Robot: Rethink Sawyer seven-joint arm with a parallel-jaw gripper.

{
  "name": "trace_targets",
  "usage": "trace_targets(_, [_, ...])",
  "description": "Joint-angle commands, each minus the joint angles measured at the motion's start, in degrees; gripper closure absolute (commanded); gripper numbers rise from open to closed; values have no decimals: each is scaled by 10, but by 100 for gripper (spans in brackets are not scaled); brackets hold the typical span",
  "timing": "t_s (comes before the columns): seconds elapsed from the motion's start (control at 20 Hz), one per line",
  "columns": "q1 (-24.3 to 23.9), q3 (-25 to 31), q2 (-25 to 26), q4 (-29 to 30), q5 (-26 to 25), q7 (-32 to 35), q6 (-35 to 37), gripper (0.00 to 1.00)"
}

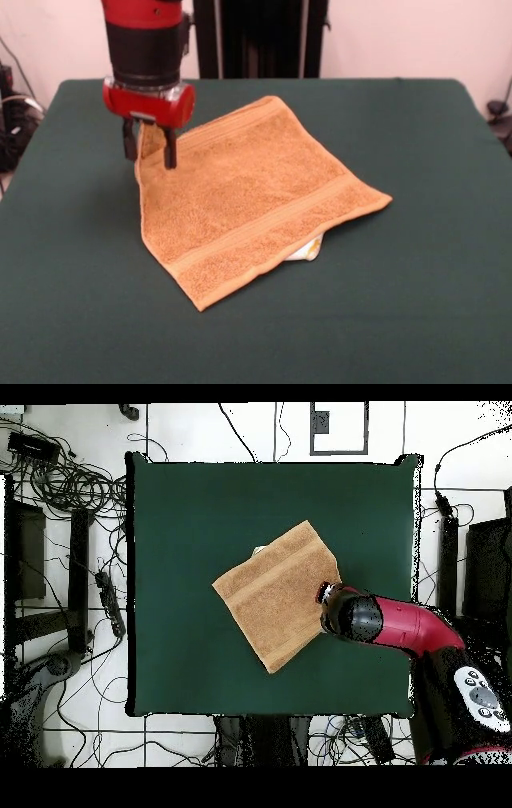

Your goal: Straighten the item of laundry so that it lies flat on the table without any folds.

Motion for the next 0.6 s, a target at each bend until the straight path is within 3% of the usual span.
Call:
trace_targets(0.05, [38, 69, -102, -32, 57, -41, 215, 0])
trace_targets(0.25, [27, 89, -106, -36, 80, -39, 238, 0])
trace_targets(0.6, [33, 87, -97, -33, 89, -15, 206, 0])
